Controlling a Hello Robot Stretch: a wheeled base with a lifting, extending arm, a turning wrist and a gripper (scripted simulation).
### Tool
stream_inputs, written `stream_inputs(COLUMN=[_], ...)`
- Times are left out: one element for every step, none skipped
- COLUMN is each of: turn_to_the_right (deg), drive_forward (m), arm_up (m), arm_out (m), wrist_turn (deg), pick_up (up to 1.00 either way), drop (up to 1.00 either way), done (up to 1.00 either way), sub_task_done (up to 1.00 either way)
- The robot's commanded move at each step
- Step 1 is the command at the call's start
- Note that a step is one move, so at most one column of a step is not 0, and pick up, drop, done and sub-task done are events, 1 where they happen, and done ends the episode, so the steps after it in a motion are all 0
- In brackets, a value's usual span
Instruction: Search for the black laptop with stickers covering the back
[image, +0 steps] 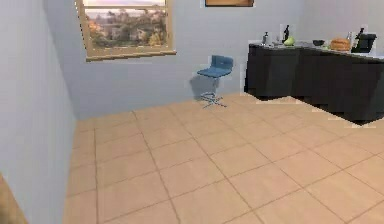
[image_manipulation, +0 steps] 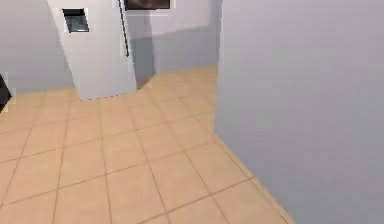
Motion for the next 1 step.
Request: stream_inputs(turn_to_the_right=[-45.0], drive_forward=[0.00], arm_up=[0.00], arm_out=[0.00], wrist_turn=[0.0], pick_up=[0.00], drop=[0.00], done=[0.00], sub_task_done=[0.00])
